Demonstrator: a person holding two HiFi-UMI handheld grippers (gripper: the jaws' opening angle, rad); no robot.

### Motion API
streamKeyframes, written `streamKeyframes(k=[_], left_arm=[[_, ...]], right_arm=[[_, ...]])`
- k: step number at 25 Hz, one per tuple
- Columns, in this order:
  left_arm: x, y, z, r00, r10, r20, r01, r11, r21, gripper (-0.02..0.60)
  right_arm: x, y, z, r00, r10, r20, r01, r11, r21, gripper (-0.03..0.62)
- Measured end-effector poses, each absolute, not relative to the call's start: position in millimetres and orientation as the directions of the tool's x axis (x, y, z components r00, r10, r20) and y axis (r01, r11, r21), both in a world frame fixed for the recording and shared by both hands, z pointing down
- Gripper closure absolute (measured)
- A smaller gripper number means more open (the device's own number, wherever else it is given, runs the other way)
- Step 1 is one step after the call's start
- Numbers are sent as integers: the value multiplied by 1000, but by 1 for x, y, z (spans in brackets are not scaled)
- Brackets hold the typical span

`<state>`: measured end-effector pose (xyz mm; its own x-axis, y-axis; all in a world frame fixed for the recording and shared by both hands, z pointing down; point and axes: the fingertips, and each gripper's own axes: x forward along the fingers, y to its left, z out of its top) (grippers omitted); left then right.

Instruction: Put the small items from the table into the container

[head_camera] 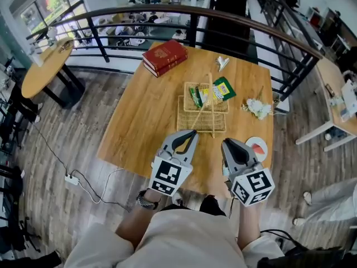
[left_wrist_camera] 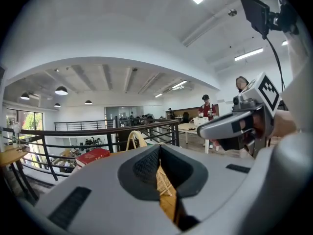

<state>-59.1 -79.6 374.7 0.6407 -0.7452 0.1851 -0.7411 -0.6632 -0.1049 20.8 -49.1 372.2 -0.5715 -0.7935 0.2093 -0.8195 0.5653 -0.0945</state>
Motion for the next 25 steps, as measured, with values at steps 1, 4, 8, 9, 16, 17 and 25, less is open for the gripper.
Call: streamKeyframes(k=[1, 4, 8, 9, 16, 17, 25], left_arm=[[-52, -78, 381, 656, -729, 195, -725, -680, -105, 574], [-32, -71, 401, 698, -680, 225, -680, -728, -92, 574], [-6, -59, 422, 734, -629, 257, -633, -770, -79, 574], [0, -57, 427, 738, -621, 263, -626, -776, -78, 574], [36, -40, 457, 726, -605, 328, -622, -780, -63, 574], [41, -39, 462, 720, -605, 340, -626, -777, -59, 574], [62, -33, 505, 665, -605, 439, -664, -748, -25, 574]], right_arm=[[30, -46, 379, -547, -807, 220, -836, 539, -100, 571], [55, -33, 403, -477, -840, 260, -879, 462, -121, 571], [87, -12, 437, -413, -854, 316, -910, 377, -170, 571], [94, -8, 445, -404, -854, 328, -914, 362, -181, 571], [123, 15, 504, -420, -789, 448, -907, 346, -242, 568], [127, 17, 511, -424, -779, 462, -905, 345, -248, 568], [134, 19, 570, -489, -673, 555, -873, 382, -305, 480]])
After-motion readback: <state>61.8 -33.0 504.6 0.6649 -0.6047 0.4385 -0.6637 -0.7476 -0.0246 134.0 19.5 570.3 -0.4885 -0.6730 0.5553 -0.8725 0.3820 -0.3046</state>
